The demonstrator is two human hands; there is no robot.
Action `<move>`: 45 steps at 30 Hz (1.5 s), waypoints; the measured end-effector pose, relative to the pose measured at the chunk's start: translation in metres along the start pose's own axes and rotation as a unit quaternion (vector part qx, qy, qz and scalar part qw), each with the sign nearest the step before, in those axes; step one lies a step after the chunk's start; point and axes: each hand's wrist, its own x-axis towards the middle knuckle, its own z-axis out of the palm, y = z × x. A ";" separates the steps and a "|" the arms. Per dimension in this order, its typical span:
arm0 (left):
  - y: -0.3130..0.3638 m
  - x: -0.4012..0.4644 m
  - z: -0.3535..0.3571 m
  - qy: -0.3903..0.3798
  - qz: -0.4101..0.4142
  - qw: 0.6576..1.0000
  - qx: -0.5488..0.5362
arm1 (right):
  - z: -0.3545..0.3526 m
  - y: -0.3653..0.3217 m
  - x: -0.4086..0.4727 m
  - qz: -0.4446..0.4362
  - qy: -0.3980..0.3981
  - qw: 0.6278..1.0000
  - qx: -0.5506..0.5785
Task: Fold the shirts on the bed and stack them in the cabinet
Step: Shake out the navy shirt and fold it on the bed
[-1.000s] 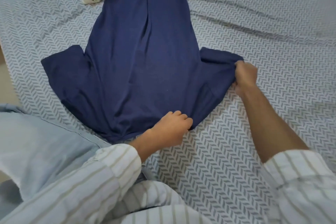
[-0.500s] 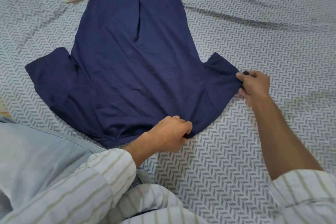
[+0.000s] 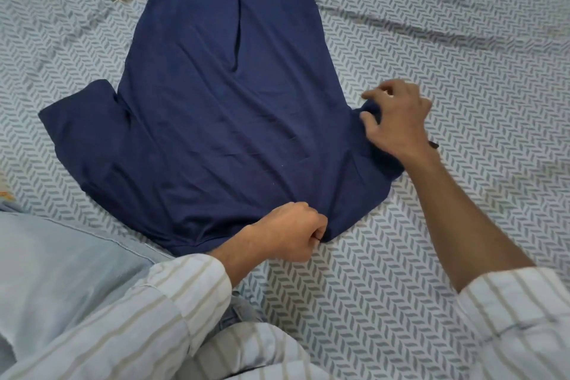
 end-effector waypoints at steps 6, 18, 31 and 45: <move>-0.011 0.015 -0.040 0.013 -0.043 0.992 -0.115 | 0.035 0.002 0.022 -0.049 -0.039 0.995 0.078; -0.108 0.173 -0.224 0.339 -0.146 0.927 -0.070 | 0.063 0.008 0.021 0.008 0.129 0.982 0.137; -0.162 0.271 -0.357 0.230 -0.304 0.924 0.033 | 0.073 0.007 0.025 0.006 0.132 0.989 0.072; -0.162 0.258 -0.376 0.223 -0.331 0.897 -0.188 | 0.071 0.004 0.027 0.016 0.125 0.990 0.071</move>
